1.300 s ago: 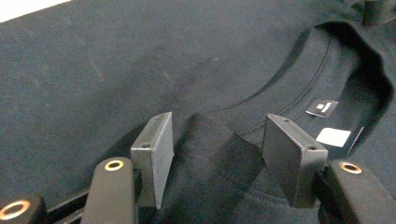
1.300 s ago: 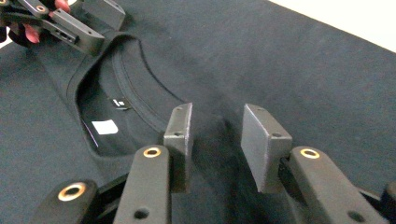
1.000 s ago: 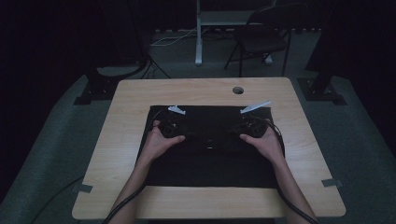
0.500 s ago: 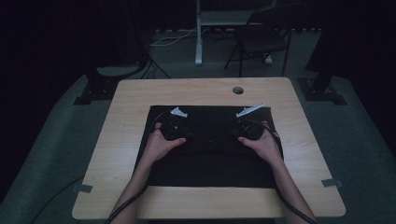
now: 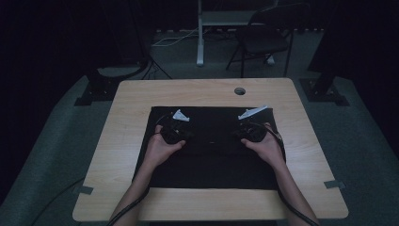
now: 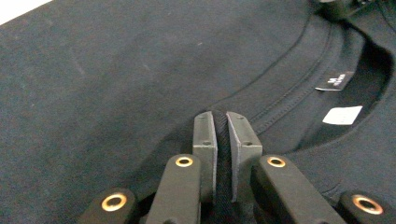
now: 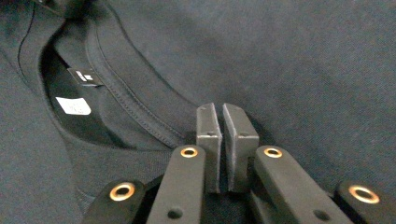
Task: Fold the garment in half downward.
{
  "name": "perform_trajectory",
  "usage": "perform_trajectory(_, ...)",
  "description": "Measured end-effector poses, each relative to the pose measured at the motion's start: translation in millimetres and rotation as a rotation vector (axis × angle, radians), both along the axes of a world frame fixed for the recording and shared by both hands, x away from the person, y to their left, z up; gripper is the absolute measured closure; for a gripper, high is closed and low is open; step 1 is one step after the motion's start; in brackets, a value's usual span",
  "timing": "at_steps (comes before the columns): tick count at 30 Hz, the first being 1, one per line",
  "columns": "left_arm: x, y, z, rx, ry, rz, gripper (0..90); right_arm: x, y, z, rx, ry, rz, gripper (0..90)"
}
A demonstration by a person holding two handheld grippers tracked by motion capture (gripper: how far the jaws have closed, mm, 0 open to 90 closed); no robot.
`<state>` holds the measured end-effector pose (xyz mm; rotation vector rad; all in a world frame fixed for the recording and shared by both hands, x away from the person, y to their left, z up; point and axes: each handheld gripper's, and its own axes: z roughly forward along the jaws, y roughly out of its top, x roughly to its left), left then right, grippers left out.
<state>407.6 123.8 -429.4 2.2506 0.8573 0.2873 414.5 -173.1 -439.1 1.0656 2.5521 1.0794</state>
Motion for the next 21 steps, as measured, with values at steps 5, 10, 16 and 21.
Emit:
perform_trajectory(5, 1.1, 2.1, -1.3, -0.017, 0.008, 0.006, 84.7, -1.7, -1.2, 2.4, 0.004, -0.017, 0.005, 86.4)
perform_trajectory(10, 0.3, 2.5, -1.9, -0.02, 0.005, 0.008, 84.6, -2.8, -1.6, 3.6, 0.01, -0.022, 0.004, 86.5)
perform_trajectory(16, -8.8, 6.8, 1.6, -0.055, -0.005, 0.009, 84.6, -9.2, -3.8, 6.0, 0.016, -0.035, 0.008, 86.5)
perform_trajectory(21, -25.0, 12.4, 9.1, -0.085, -0.013, -0.018, 84.6, -22.5, -7.5, 12.3, 0.027, -0.057, 0.037, 86.5)
